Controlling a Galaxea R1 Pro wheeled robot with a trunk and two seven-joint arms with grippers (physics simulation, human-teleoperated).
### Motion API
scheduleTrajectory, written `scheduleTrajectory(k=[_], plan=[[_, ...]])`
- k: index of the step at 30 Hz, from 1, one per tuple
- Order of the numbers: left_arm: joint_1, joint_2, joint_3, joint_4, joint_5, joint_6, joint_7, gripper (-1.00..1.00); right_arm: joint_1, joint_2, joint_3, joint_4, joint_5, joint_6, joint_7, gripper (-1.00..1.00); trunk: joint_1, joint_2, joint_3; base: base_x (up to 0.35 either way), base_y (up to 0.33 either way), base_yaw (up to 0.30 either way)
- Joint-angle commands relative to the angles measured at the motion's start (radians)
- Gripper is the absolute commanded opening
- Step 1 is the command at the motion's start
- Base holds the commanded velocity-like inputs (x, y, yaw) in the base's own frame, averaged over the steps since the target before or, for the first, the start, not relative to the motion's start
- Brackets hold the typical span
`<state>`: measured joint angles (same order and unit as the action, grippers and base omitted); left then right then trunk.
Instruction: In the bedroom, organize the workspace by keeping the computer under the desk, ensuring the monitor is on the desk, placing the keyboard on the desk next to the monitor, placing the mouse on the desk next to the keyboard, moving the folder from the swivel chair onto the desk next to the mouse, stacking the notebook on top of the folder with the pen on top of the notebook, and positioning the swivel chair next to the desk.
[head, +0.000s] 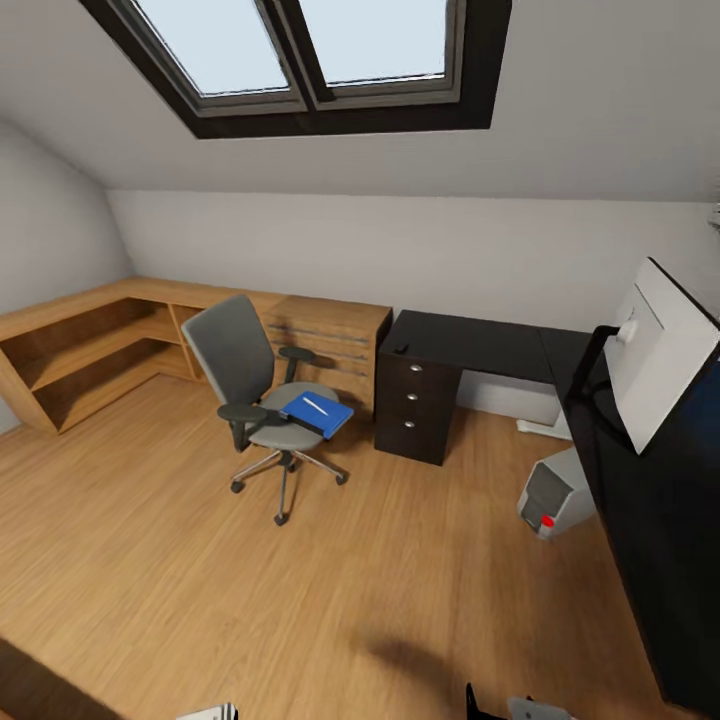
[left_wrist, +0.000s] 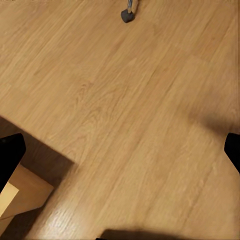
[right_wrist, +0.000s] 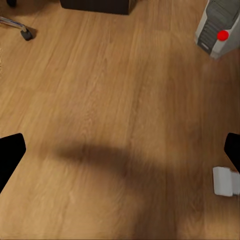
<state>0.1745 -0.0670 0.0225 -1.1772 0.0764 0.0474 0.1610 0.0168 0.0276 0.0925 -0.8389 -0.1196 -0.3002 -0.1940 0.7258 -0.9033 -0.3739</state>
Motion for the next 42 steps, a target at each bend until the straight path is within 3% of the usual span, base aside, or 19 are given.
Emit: scheduleTrajectory(k=[1, 14, 26, 35, 42], plan=[[0.0, 0.0, 0.001, -0.002, 0.008, 0.005, 0.002, 1.0, 0.0, 0.0, 0.004, 0.001, -0.005, -0.004, -0.004, 1.0, 0.0, -0.001, 0.001, -0.022, 0.0, -0.045], [0.0, 0.0, 0.001, -0.002, 0.008, 0.005, 0.002, 1.0, 0.0, 0.002, 0.007, 0.009, 0.004, -0.005, -0.004, 1.0, 0.0, -0.001, 0.021, -0.273, 0.0, -0.007], [0.0, 0.0, 0.004, -0.002, 0.009, 0.007, 0.002, 1.0, 0.0, 0.002, 0.007, 0.009, 0.005, -0.004, -0.004, 1.0, -0.046, 0.083, 0.065, -0.333, 0.0, 0.0], [0.0, -0.001, 0.006, -0.002, 0.012, 0.008, 0.005, 1.0, 0.0, 0.0, 0.006, 0.016, 0.005, -0.004, -0.004, 1.0, -0.08, 0.146, 0.094, -0.072, 0.0, -0.192], [0.0, -0.001, 0.003, -0.002, 0.011, 0.006, 0.007, 1.0, 0.0, 0.0, 0.006, 0.017, 0.005, -0.005, -0.004, 1.0, -0.08, 0.146, 0.094, -0.007, 0.0, -0.281]])
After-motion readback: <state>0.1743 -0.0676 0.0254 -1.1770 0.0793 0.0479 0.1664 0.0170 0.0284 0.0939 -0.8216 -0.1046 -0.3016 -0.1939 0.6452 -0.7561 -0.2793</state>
